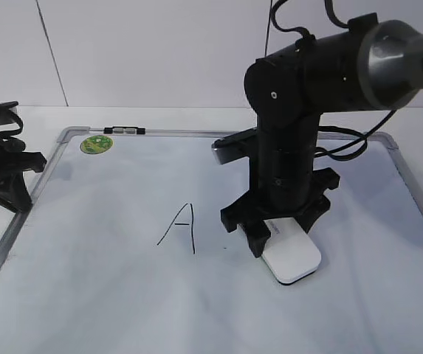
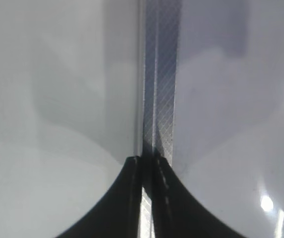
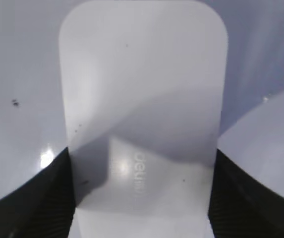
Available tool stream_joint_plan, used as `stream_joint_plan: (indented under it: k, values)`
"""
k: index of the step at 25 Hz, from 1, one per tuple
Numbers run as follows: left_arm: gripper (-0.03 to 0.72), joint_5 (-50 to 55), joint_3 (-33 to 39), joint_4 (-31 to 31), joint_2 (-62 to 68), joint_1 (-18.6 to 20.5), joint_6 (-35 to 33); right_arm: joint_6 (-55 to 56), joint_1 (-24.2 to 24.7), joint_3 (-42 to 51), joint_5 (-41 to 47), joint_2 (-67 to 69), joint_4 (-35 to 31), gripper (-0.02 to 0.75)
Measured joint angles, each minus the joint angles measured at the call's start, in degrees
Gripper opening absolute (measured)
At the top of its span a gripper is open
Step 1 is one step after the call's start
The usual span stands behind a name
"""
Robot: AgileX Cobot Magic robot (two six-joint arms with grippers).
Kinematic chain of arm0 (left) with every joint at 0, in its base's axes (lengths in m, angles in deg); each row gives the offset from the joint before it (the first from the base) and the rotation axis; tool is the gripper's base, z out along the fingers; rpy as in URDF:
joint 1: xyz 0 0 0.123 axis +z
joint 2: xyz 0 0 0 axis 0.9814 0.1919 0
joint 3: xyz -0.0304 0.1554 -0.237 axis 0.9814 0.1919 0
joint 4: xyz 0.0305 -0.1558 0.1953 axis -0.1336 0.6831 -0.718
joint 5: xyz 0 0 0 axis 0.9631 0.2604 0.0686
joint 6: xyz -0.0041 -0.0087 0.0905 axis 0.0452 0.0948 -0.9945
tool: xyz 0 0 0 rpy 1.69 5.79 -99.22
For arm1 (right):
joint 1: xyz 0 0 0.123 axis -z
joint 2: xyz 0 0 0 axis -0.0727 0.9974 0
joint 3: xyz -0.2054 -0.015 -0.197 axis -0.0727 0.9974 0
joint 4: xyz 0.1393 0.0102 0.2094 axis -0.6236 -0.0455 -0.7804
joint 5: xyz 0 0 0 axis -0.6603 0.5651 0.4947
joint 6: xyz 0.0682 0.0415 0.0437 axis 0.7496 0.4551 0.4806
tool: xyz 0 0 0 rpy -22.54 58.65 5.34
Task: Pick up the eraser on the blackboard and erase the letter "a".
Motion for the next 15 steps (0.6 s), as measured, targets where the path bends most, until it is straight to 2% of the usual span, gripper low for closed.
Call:
stream_joint_plan:
  k: [11,15]
  values:
    - [0.023,0.0,0.0,0.0,0.0,0.0,0.0,1.7,0.7,-4.1,2.9,0.3,3.4,0.531]
    - [0.025,0.0,0.0,0.0,0.0,0.0,0.0,2.7,2.4,-5.8,3.6,-1.5,4.6,0.531]
